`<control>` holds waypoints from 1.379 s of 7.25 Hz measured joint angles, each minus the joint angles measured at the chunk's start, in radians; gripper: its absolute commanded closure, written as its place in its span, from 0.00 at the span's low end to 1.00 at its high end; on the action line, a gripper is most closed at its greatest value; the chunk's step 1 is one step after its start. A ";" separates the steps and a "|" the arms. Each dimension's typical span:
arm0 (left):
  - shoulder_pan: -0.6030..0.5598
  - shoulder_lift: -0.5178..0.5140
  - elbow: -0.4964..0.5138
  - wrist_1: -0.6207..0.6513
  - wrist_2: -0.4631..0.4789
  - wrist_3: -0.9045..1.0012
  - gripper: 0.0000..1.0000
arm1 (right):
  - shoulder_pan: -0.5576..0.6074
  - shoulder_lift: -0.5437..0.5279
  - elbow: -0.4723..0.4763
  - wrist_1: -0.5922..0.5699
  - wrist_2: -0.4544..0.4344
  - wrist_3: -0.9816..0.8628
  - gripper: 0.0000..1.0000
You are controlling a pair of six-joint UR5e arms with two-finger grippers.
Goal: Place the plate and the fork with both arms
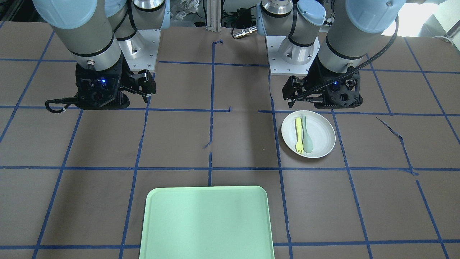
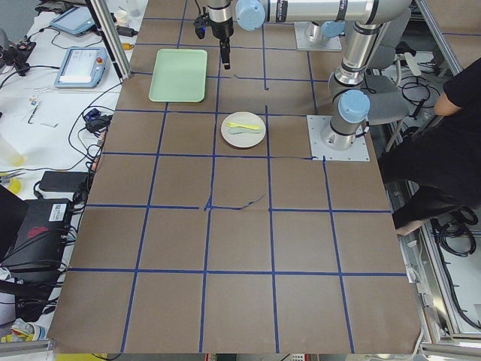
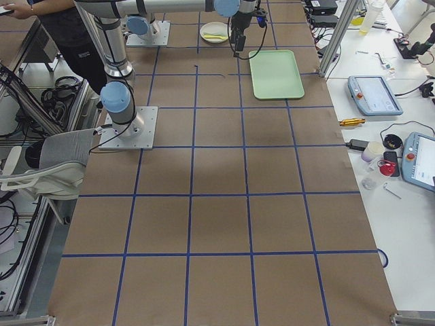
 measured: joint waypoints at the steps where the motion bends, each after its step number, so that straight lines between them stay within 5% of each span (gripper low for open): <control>1: 0.000 -0.001 0.000 0.000 -0.001 0.000 0.00 | 0.000 0.003 -0.001 -0.006 -0.001 -0.003 0.00; 10: -0.002 -0.010 -0.028 0.005 -0.001 0.001 0.00 | -0.005 0.006 0.008 -0.014 -0.001 -0.009 0.00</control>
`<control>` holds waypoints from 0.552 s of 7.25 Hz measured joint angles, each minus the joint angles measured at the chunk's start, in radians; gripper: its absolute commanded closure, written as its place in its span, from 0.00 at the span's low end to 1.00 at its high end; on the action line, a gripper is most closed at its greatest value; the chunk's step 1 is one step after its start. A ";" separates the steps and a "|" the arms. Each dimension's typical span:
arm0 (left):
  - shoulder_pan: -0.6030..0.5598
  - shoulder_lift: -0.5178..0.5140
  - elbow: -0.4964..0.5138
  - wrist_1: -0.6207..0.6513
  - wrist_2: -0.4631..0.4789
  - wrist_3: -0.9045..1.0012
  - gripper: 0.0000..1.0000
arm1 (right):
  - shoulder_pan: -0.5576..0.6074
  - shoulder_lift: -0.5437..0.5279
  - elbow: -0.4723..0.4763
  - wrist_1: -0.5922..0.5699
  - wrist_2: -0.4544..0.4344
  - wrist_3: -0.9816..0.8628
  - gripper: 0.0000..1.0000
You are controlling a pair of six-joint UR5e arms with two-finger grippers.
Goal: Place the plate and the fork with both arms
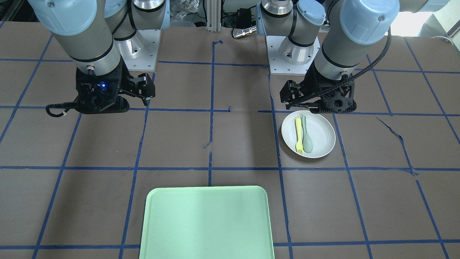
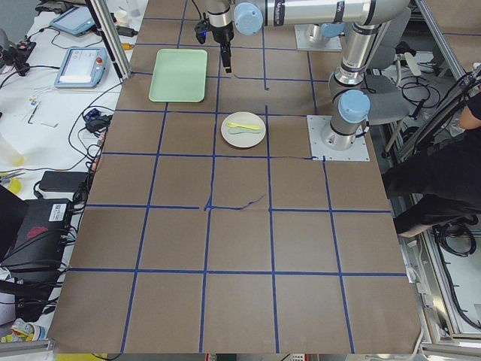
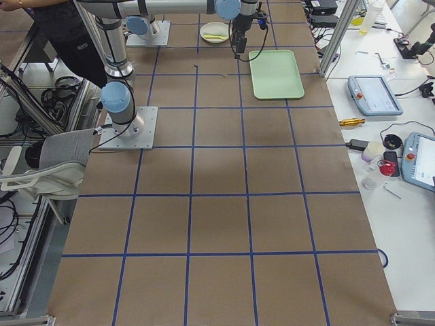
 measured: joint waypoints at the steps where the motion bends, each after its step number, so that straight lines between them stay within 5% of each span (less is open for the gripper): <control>1: 0.005 0.001 -0.003 0.001 -0.001 0.006 0.00 | 0.000 0.000 0.000 -0.003 -0.001 -0.001 0.00; 4: 0.091 -0.002 -0.059 0.061 -0.003 0.116 0.00 | 0.000 0.001 0.004 -0.022 -0.002 -0.005 0.00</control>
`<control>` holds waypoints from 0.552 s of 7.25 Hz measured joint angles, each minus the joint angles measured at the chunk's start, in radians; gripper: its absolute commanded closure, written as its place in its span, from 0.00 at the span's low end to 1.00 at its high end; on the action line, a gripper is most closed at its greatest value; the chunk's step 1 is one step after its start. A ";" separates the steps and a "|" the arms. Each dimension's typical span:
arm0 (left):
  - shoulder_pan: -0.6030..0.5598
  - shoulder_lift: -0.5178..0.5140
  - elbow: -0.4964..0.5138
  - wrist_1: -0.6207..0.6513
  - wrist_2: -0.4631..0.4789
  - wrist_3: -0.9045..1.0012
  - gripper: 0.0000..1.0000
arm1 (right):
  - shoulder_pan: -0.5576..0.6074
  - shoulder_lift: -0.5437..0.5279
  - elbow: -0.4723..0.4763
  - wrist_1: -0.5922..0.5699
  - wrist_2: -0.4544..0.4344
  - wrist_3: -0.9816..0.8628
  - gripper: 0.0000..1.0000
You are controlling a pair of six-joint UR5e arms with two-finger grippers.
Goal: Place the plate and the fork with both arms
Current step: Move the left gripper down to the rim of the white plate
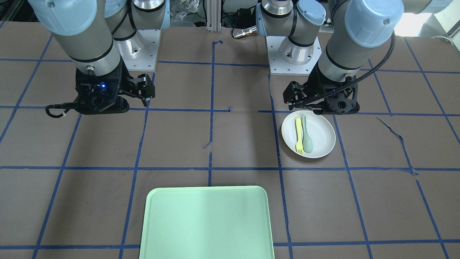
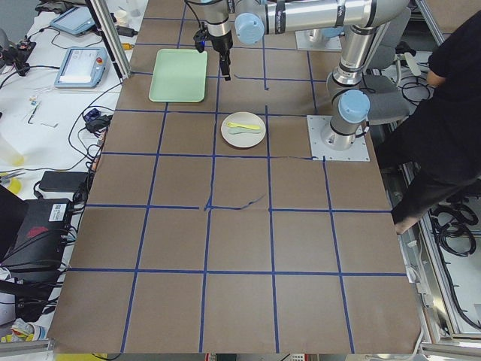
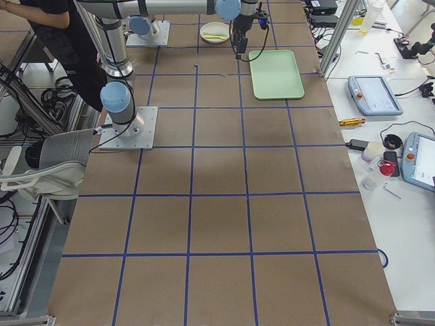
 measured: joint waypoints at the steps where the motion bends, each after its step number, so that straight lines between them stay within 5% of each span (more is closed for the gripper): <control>1: 0.064 -0.004 -0.049 0.057 -0.003 0.084 0.00 | 0.000 0.002 0.001 -0.006 0.000 -0.001 0.00; 4: 0.289 -0.027 -0.259 0.276 -0.021 0.392 0.11 | 0.000 0.012 0.002 -0.014 -0.002 0.004 0.00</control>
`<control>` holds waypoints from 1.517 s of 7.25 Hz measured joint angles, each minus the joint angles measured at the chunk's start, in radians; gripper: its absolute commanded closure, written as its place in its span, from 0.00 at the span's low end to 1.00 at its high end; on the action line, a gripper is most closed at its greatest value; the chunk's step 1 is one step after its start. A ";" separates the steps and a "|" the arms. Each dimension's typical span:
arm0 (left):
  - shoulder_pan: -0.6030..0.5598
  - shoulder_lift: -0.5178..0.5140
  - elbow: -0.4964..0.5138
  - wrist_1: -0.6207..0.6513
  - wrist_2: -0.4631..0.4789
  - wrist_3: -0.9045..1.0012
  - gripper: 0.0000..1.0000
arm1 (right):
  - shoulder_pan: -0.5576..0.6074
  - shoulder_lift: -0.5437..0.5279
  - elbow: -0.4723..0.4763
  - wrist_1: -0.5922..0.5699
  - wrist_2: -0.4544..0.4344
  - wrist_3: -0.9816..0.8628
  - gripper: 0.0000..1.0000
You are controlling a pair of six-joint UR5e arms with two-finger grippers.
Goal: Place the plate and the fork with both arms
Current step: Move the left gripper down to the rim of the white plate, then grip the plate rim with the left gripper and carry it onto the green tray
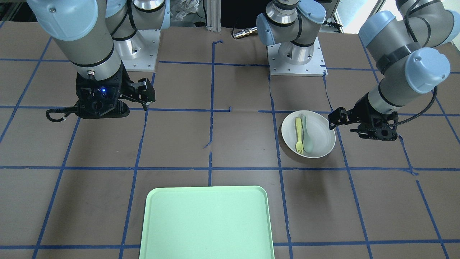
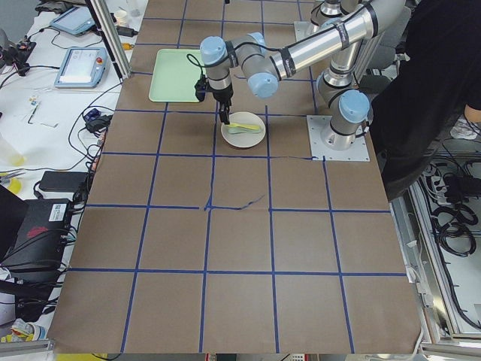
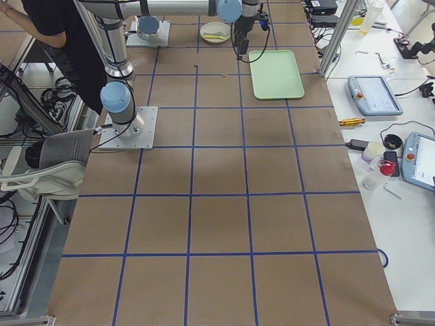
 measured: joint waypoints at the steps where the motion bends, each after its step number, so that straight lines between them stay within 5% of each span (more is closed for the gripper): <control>1: 0.051 -0.024 -0.070 0.068 -0.015 0.085 0.17 | 0.000 0.001 0.001 -0.001 0.001 0.001 0.00; 3: 0.091 -0.087 -0.156 0.142 -0.020 0.179 0.26 | 0.000 0.003 0.001 -0.001 0.001 0.000 0.00; 4: 0.096 -0.116 -0.169 0.153 -0.018 0.200 0.41 | 0.000 0.005 0.002 -0.001 0.001 0.001 0.00; 6: 0.098 -0.157 -0.172 0.158 -0.014 0.214 0.96 | 0.000 0.007 0.002 -0.001 0.002 0.004 0.00; 11: 0.098 -0.172 -0.105 0.134 -0.019 0.206 1.00 | 0.000 0.008 0.002 -0.001 0.001 0.000 0.00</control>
